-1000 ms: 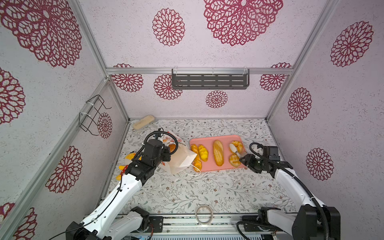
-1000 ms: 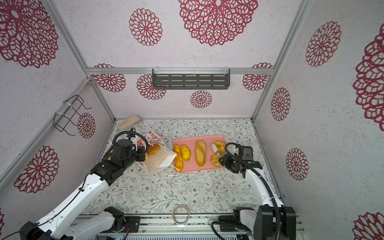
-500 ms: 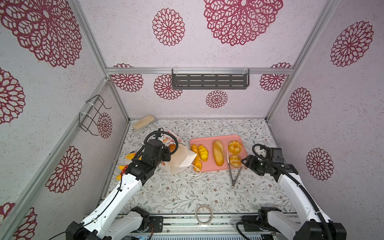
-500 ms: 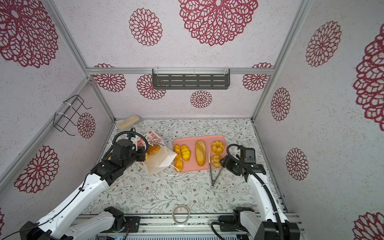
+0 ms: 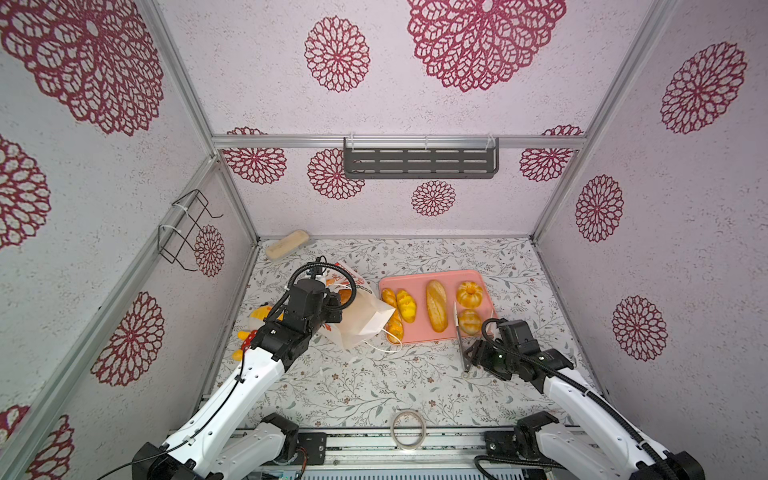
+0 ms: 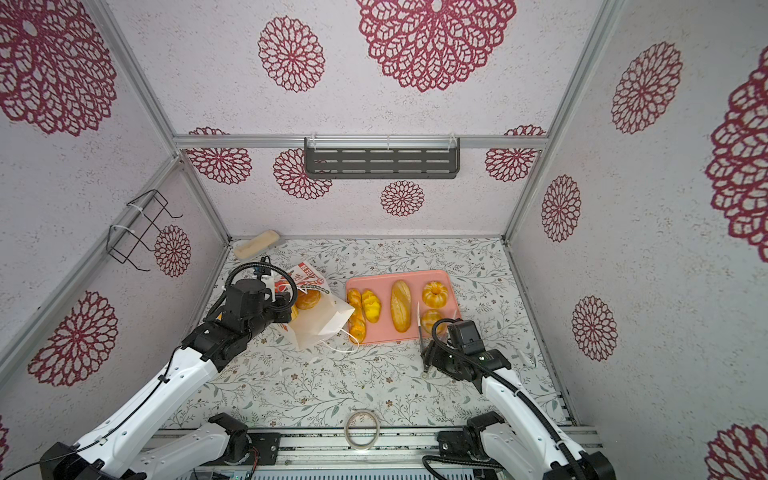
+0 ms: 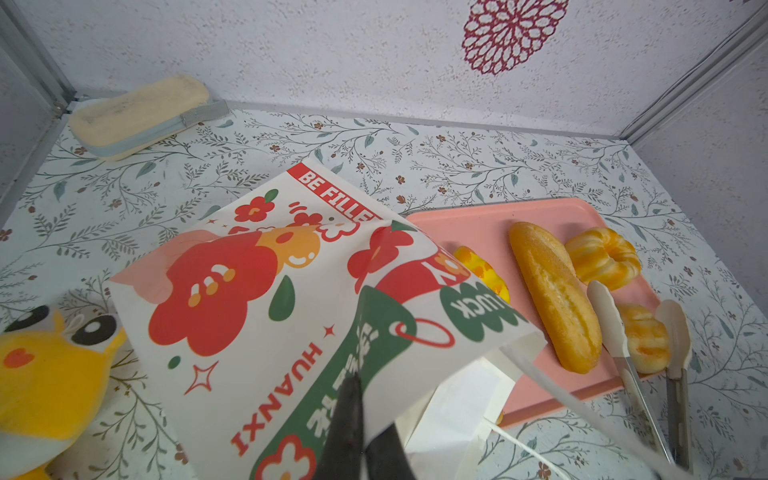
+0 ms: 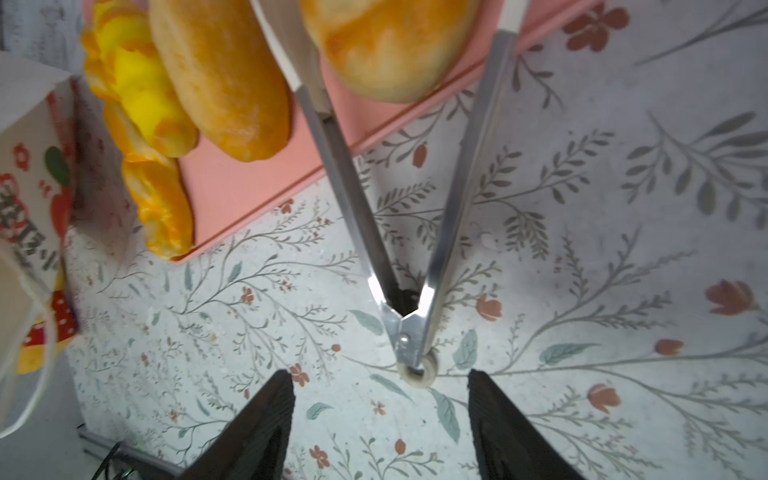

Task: Take the fake bread out of the paper bag
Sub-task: 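Move the open right gripper over the tongs lying beside the tray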

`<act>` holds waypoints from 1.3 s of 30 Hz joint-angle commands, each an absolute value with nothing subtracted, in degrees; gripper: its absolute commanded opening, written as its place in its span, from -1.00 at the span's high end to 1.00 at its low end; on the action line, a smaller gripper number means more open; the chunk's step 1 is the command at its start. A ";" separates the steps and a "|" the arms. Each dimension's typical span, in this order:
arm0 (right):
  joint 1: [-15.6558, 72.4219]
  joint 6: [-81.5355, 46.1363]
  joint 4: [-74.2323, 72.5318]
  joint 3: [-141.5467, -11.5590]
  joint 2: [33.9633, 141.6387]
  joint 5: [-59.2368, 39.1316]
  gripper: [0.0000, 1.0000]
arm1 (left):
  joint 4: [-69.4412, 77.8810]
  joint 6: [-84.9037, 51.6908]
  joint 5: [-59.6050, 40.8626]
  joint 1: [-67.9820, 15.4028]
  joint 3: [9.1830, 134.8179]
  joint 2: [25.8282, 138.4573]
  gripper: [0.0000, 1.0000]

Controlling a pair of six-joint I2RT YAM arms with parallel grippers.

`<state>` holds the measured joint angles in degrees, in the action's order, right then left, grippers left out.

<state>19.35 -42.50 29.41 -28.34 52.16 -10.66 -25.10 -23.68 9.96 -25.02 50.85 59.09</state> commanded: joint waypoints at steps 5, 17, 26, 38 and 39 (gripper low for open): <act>19.75 -45.09 22.65 -28.32 57.66 -4.34 -0.18 | -25.40 -24.17 9.14 -25.16 49.40 57.36 1.00; 19.63 -43.74 16.49 -33.07 70.32 -1.26 0.33 | -25.84 -23.21 9.58 -25.05 49.22 57.26 1.00; 19.61 -42.09 21.15 -32.97 66.74 0.66 0.84 | -25.51 -22.59 9.96 -25.10 48.52 57.25 1.00; 18.69 -41.70 26.07 -32.11 59.43 1.36 1.00 | -25.83 -22.50 9.83 -25.08 49.48 57.43 1.00; 18.31 -41.51 27.08 -32.53 58.41 1.49 1.00 | -26.01 -22.31 9.91 -25.07 49.51 57.27 1.00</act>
